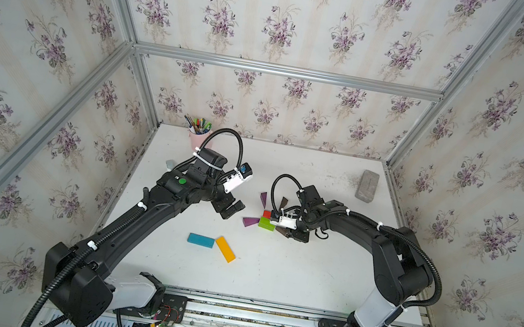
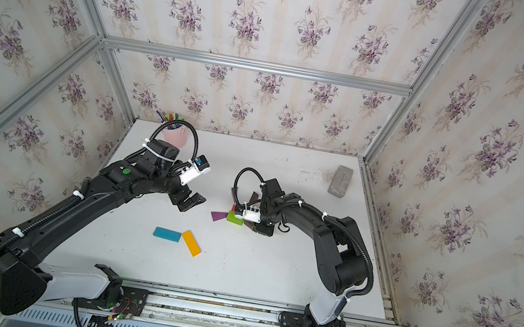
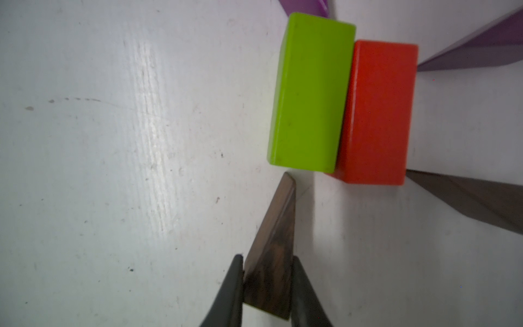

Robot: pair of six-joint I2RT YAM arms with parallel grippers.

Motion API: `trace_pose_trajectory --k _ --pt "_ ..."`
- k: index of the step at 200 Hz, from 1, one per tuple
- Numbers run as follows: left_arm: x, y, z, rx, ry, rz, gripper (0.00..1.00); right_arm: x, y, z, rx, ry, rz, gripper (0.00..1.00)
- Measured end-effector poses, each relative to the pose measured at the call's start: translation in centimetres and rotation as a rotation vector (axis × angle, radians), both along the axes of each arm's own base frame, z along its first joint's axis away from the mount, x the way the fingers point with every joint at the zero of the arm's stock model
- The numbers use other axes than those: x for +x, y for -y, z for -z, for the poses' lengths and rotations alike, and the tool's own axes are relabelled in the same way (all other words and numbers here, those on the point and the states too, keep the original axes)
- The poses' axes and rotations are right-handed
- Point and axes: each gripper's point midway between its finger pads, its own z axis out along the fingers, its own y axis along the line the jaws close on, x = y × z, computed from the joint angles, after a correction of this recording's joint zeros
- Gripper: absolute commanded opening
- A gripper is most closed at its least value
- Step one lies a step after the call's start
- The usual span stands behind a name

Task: Assemble a small pinwheel with building blocks
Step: Assemble the building block at the center of the board, then adjust the building block at the center of the board.

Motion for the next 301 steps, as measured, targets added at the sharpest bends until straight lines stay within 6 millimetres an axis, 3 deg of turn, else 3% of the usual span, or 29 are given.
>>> trace_pose_trajectory --k 41,71,91,115,126,151,160,193,199,229,240,264,301 --pt "-0.2 0.4 0.1 -0.012 -0.01 0.027 0.99 0.0 0.9 0.3 -0.028 0.021 0.015 0.65" --pt "-0.3 0.7 0.4 -0.018 -0.022 0.044 0.93 0.9 1.8 -1.0 0.005 0.054 0.053 0.79" --pt "-0.6 1.1 0.6 -0.025 -0.028 0.073 0.84 1.2 1.4 -3.7 0.058 0.117 0.052 0.8" --pt "-1.1 2.0 1.8 -0.013 -0.045 0.132 0.71 0.7 1.1 -9.3 0.192 0.252 0.077 0.79" --pt "-1.6 2.6 2.8 0.001 -0.059 0.172 0.65 -0.3 1.5 -12.0 0.264 0.325 0.111 0.8" --pt "-2.4 4.2 4.9 0.051 -0.076 0.247 0.6 -3.4 1.4 -16.6 0.451 0.475 0.19 0.89" --pt "-2.8 4.8 5.6 0.072 -0.077 0.266 0.59 -3.8 1.8 -18.0 0.521 0.497 0.267 0.9" --pt "-3.3 7.2 7.7 0.143 -0.051 0.269 0.56 -2.7 4.2 -22.9 0.714 0.507 0.609 0.9" --pt "-3.2 7.9 8.3 0.148 -0.048 0.253 0.5 -2.4 4.4 -23.7 0.737 0.505 0.652 0.91" --pt "-2.8 7.3 11.8 0.165 -0.053 0.045 0.48 -1.5 6.5 -25.7 0.781 0.535 0.825 0.94" --pt "-3.5 7.5 12.5 0.147 -0.048 -0.01 0.48 -1.4 7.5 -25.9 0.794 0.548 0.873 0.95" --pt "-3.2 8.0 12.7 0.103 -0.028 -0.112 0.5 -1.5 8.9 -26.4 0.816 0.567 0.942 0.95" --pt "-1.8 10.0 12.8 0.067 -0.004 -0.181 0.49 -1.8 9.3 -26.5 0.837 0.557 0.969 0.95"
